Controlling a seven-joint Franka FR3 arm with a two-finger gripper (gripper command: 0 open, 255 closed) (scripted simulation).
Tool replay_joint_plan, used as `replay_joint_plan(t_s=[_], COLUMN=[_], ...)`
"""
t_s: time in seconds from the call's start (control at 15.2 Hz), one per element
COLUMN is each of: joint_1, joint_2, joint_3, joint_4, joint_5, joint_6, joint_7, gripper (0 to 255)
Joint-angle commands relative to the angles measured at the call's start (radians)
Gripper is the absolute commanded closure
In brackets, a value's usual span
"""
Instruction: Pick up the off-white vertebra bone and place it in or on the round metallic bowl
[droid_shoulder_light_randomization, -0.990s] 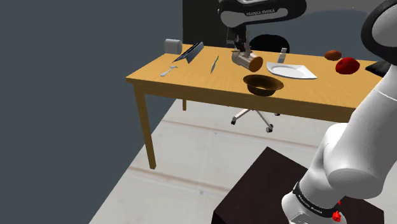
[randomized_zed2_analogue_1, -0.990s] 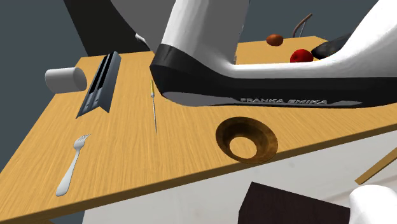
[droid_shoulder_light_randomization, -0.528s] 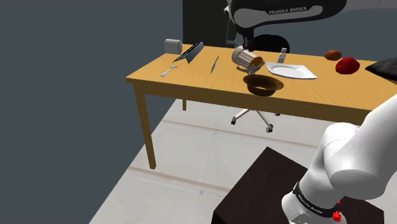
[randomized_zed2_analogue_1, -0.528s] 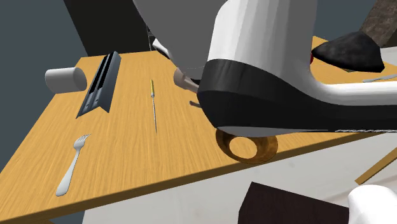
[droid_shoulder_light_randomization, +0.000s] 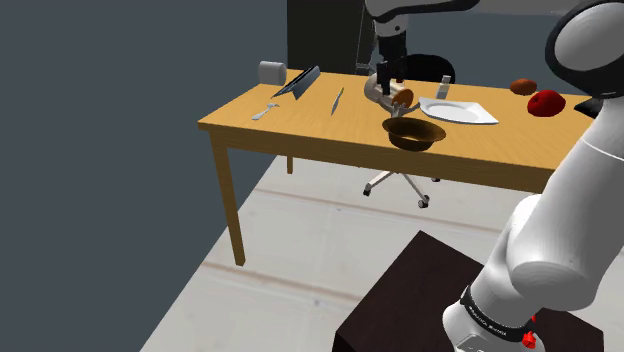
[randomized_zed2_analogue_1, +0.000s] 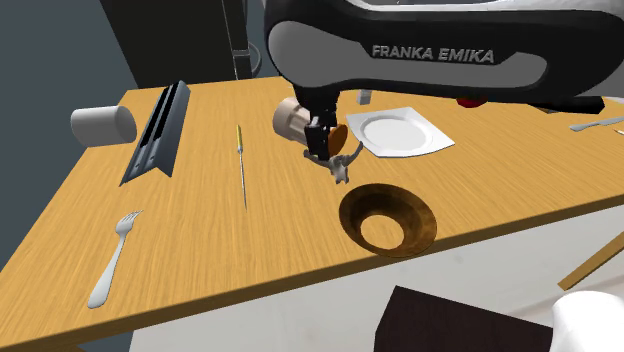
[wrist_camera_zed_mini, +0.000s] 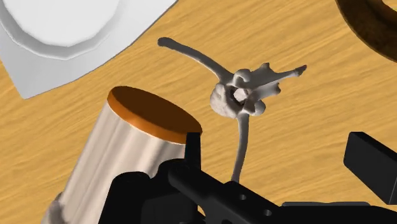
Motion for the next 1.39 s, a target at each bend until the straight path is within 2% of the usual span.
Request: replay_joint_plan(t_s=[0.0, 0.07, 0.59, 1.06, 1.12, 1.25, 1.32], joint_1=[-0.057, -0.075, -0.076, -0.080, -0.082, -0.079, -0.079], joint_2=[0.097, 0.120, 0.088, 0.087, 0.087, 0.052, 0.056], joint_3=[-0.067, -0.080, -0.074, -0.070, -0.072, -0.069, -0.069], joint_4=[0.085, 0.101, -0.036, -0.036, -0.043, -0.080, -0.063], joint_5=[0.194, 0.242, 0.226, 0.226, 0.226, 0.208, 0.211], joint_6=[-0.024, -0.031, 0.078, 0.078, 0.085, 0.091, 0.077], joint_7=[-0.018, -0.020, -0.007, -0.007, -0.010, -0.003, -0.005], gripper=[0, 0, 0, 0, 255, 255, 255])
